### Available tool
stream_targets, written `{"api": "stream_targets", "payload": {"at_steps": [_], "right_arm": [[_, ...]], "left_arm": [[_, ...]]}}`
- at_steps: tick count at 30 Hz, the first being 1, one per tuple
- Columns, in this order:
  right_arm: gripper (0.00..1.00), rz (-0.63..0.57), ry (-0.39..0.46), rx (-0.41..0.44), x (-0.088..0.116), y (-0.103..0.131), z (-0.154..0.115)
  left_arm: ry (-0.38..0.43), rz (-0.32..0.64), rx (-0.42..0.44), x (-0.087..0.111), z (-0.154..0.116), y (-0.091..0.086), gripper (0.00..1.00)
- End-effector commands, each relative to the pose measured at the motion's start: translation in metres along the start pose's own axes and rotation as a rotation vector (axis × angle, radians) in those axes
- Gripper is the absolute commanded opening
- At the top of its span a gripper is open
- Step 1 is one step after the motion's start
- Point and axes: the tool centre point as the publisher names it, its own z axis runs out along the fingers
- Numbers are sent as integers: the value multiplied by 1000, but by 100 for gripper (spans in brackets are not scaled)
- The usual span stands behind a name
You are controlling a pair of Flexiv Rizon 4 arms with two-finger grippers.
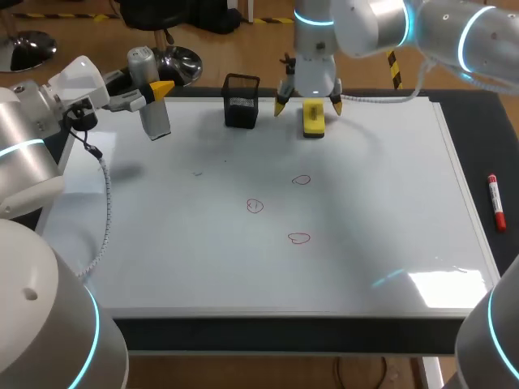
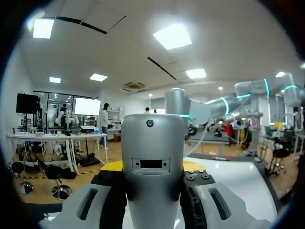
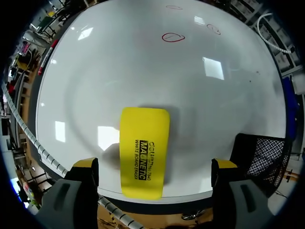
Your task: Pick up the inspection probe, press it on each red-marked spot on the whiteboard one by one, put down the probe, pick up the eraser, and wipe off all the red marks.
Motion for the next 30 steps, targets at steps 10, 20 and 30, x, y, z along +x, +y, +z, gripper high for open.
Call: {"api": "stream_targets", "payload": {"at_steps": [10, 20, 30], "right_arm": [[45, 2, 16, -10, 4, 5, -2], [0, 3, 25, -18, 8, 9, -1], [0, 42, 26, -29, 15, 4, -9]], "left_arm": [[-3, 2, 3, 0, 0, 0, 0], [-3, 2, 3, 0, 0, 0, 0], [-3, 2, 3, 0, 0, 0, 0]]}}
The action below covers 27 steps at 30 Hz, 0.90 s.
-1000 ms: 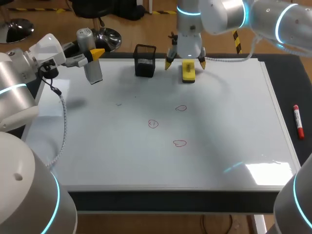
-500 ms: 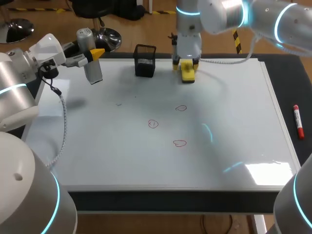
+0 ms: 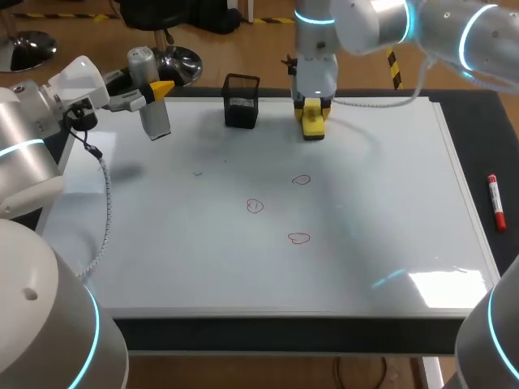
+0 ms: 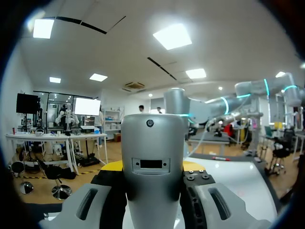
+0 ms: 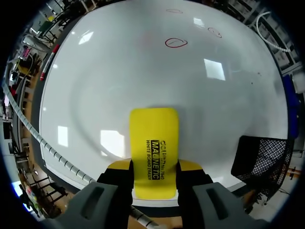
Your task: Pick up the inspection probe, press it on each red-marked spot on the whiteboard one by one, put down the probe, pick up the eraser, and wipe off all the red marks.
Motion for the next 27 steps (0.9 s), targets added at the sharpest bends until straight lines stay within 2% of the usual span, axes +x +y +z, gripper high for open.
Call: {"api": "stream_targets", "payload": {"at_steps": [1, 13, 27], "right_arm": [[0, 20, 3, -4, 5, -4, -8], [0, 122, -10, -1, 23, -18, -38], [0, 313, -53, 24, 60, -42, -80]], "left_arm": [[-3, 2, 3, 0, 0, 0, 0], [-3, 2, 3, 0, 0, 0, 0], [-3, 2, 3, 0, 0, 0, 0]]}}
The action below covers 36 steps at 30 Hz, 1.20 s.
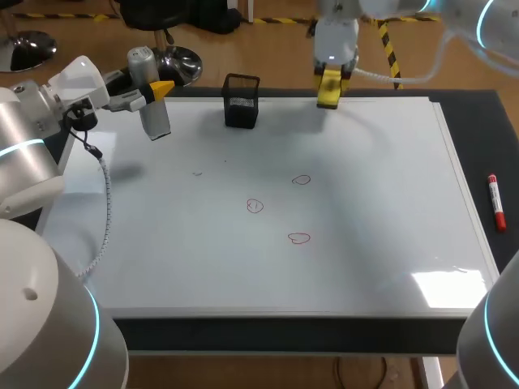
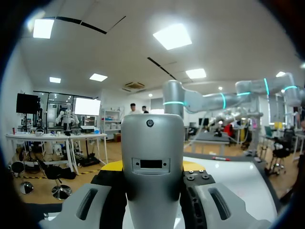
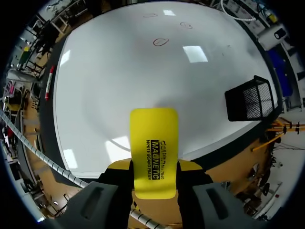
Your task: Pick up the inspection probe, press it on each red-marked spot on the whiteboard one by one, put down the probe, pick up the eraser, and wipe off all the red marks.
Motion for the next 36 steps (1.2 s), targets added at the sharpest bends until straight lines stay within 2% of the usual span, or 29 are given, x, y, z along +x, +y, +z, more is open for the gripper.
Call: {"api": "stream_targets", "payload": {"at_steps": [1, 13, 27, 36], "right_arm": [[0, 30, -12, 3, 12, -6, -18], [0, 179, -39, 8, 42, -24, -39], [0, 356, -45, 14, 85, -31, -44], [0, 501, -60, 17, 123, -37, -42]], "left_arm": [[-3, 2, 3, 0, 0, 0, 0], [-3, 2, 3, 0, 0, 0, 0], [-3, 2, 3, 0, 0, 0, 0], [-3, 2, 3, 0, 0, 0, 0]]}}
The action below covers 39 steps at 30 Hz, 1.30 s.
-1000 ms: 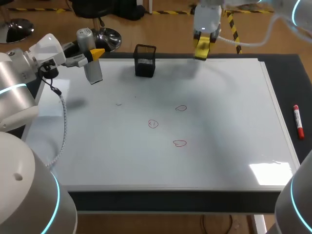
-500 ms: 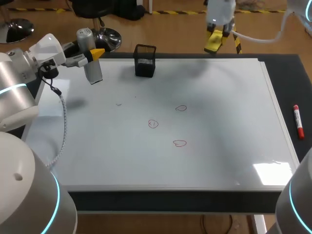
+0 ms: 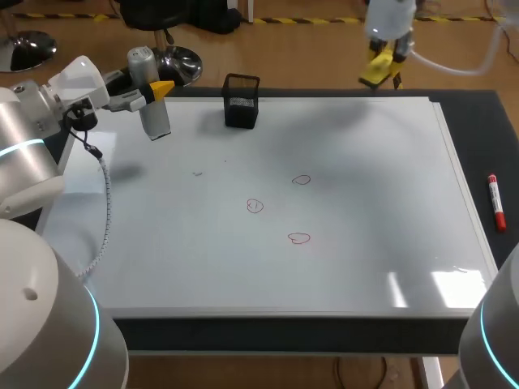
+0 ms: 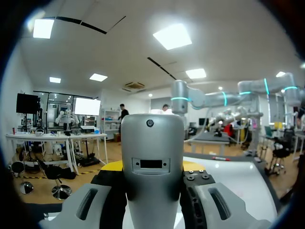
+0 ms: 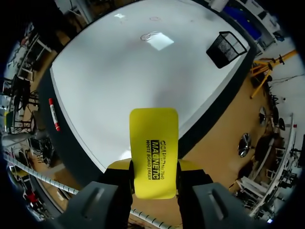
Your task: Pick up the inspection probe, press it on each red-marked spot on the whiteboard one by one, put down the probe, pick up the eraser, and wipe off all the red marks.
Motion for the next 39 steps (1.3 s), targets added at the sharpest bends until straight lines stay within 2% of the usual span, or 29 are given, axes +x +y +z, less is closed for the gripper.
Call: {"api": "stream_targets", "payload": {"at_steps": [1, 9, 20, 29, 39], "right_arm": [[0, 28, -10, 2, 19, -6, -1], [0, 117, -15, -7, 49, -14, 4], [0, 191, -29, -8, 80, -18, 6], [0, 221, -29, -39, 90, -15, 9], [0, 221, -29, -39, 90, -15, 9]], "left_arm": [[-3, 2, 3, 0, 0, 0, 0], [-3, 2, 3, 0, 0, 0, 0], [-3, 2, 3, 0, 0, 0, 0], [-3, 2, 3, 0, 0, 0, 0], [-3, 2, 3, 0, 0, 0, 0]]}}
